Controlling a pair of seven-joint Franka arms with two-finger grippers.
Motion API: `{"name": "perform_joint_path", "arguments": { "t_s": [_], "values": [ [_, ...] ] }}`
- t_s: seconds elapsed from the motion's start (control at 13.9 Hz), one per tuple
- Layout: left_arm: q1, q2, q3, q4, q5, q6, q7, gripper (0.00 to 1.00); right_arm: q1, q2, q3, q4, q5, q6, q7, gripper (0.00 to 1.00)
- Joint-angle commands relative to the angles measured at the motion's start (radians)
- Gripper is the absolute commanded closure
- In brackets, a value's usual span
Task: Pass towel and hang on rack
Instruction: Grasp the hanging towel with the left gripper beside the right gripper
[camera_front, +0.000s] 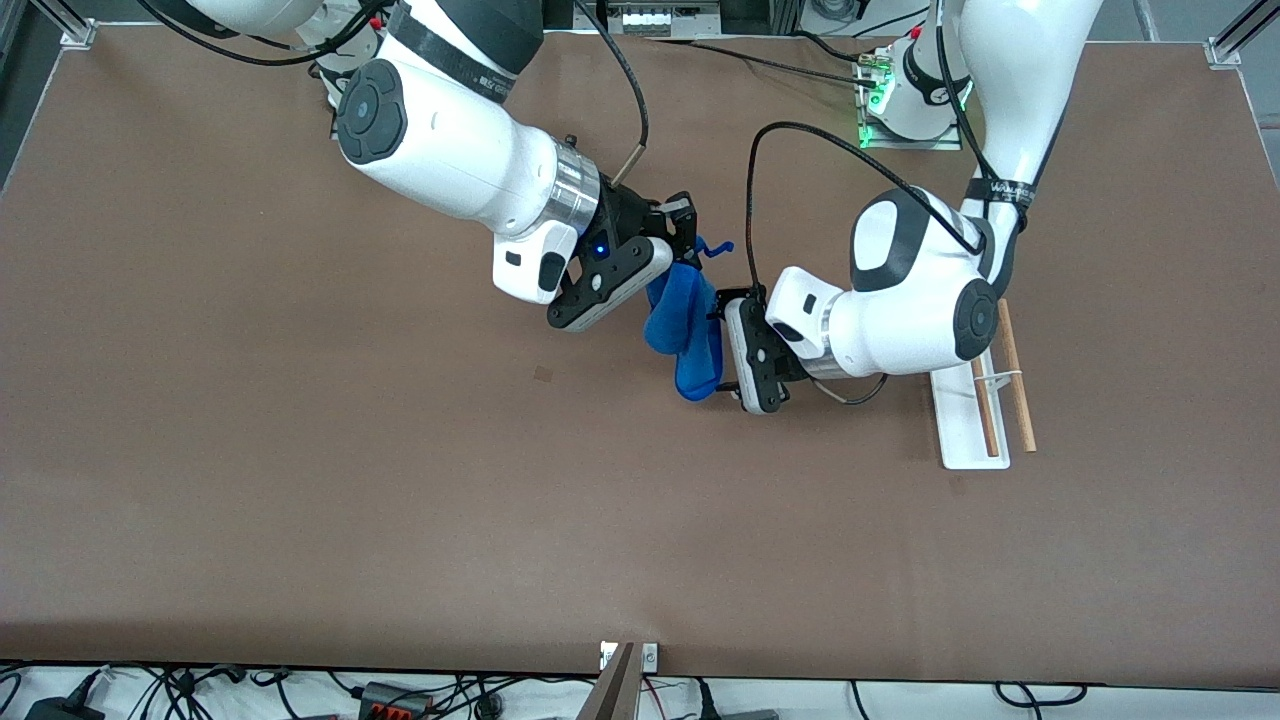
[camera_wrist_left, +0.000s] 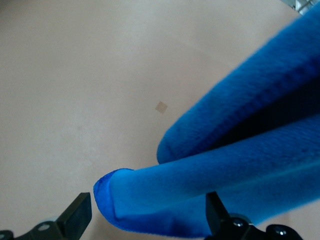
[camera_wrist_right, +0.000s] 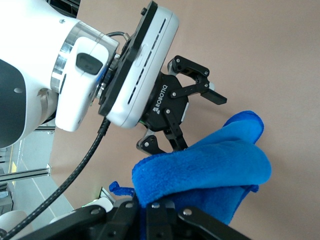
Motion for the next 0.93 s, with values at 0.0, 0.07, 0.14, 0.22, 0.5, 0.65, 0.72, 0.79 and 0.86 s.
{"name": "perform_joint_path", "arguments": {
  "t_s": [0.0, 0.07, 0.14, 0.22, 0.5, 0.65, 0.72, 0.79, 0.86],
  "values": [
    [-0.002, 0.01, 0.006, -0.003, -0.029, 0.024, 0.09, 0.0, -0.003, -0.005, 0.004, -0.007, -0.016, 0.014, 0.005, 1.0],
    [-0.007, 0.017, 0.006, -0.003, -0.029, 0.03, 0.092, 0.0, -0.003, -0.005, 0.004, -0.007, -0.014, 0.014, 0.005, 1.0],
    [-0.014, 0.034, 0.006, -0.003, -0.029, 0.063, 0.093, 0.0, -0.005, -0.005, 0.004, -0.007, -0.014, 0.014, 0.003, 1.0],
    [-0.019, 0.051, 0.005, -0.003, -0.027, 0.091, 0.095, 0.0, -0.005, -0.005, 0.004, -0.007, -0.016, 0.014, 0.003, 1.0],
    [-0.033, 0.059, 0.0, 0.0, -0.015, 0.107, 0.098, 0.0, -0.003, -0.005, 0.004, -0.007, -0.019, 0.014, 0.001, 1.0],
    [-0.051, 0.062, -0.001, 0.003, -0.01, 0.158, 0.114, 0.0, -0.003, -0.005, 0.004, -0.008, -0.019, 0.014, 0.001, 1.0],
    [-0.067, 0.066, -0.001, 0.003, -0.021, 0.194, 0.133, 0.0, -0.003, -0.005, 0.004, -0.008, -0.019, 0.014, 0.001, 1.0],
    [-0.068, 0.079, -0.001, 0.006, -0.022, 0.208, 0.147, 0.0, -0.003, -0.005, 0.004, -0.01, -0.019, 0.014, 0.001, 1.0],
    [-0.064, 0.085, -0.001, 0.007, -0.022, 0.208, 0.16, 0.0, -0.005, -0.005, 0.004, -0.011, -0.019, 0.015, 0.001, 1.0]
  ]
}}
